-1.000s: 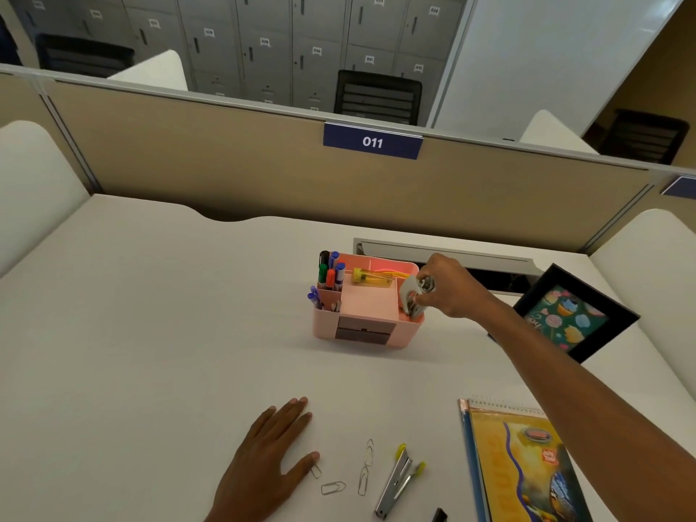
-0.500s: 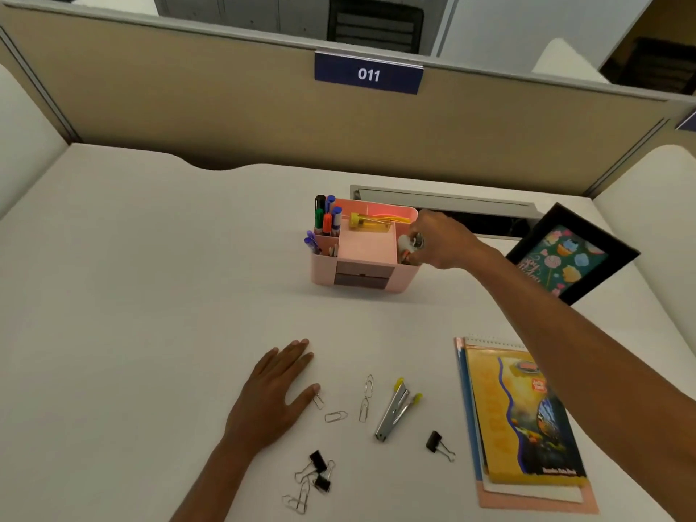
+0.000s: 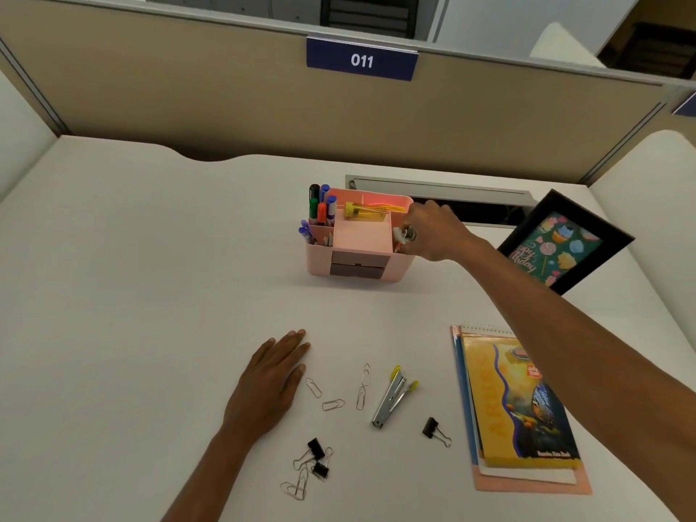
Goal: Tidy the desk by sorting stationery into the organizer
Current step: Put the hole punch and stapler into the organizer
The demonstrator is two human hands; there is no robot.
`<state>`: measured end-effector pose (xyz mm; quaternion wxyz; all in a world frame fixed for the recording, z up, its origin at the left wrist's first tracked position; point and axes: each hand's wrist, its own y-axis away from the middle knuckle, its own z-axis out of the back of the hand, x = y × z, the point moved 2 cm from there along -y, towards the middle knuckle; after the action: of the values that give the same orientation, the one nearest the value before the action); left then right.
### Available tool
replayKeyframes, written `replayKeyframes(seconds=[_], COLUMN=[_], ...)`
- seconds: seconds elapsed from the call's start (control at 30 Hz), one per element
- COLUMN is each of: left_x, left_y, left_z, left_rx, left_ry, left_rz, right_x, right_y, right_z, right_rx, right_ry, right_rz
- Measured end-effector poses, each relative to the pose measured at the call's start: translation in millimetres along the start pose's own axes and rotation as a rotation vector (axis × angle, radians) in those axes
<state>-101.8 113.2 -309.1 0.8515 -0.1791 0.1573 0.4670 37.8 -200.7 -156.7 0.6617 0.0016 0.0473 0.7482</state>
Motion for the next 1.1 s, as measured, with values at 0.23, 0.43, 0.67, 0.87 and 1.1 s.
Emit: replayKeyframes(seconds=[0.23, 0.43, 0.67, 0.87, 1.1], left_x=[1.5, -0.8, -1.9, -3.1, -3.1], left_y=[0.6, 1.1, 0.6, -0.2, 0.0], left_z=[-3.7, -3.7, -5.4, -2.3, -1.7], left_rx=[0.009, 0.025, 0.037, 0.055, 0.046], left_ry=[-0.025, -0.069, -0.140, -0.148, -0.136], left_rz=[-0.006, 0.011, 0.091, 0.109, 0.123], right_x=[-8.1, -16.8, -0.9, 73.9, 88.8], right_y=[1.6, 8.9, 96.3, 188.4, 194.1], right_z=[-10.3, -14.7, -14.6, -75.3, -114.1], right_rx=[0.122, 0.172, -0.216, 0.254, 0.189], right_ry=[-0.027, -0.250, -0.563, -0.388, -0.090], right_rz=[-0.025, -0.052, -0.028, 0.219, 0.386])
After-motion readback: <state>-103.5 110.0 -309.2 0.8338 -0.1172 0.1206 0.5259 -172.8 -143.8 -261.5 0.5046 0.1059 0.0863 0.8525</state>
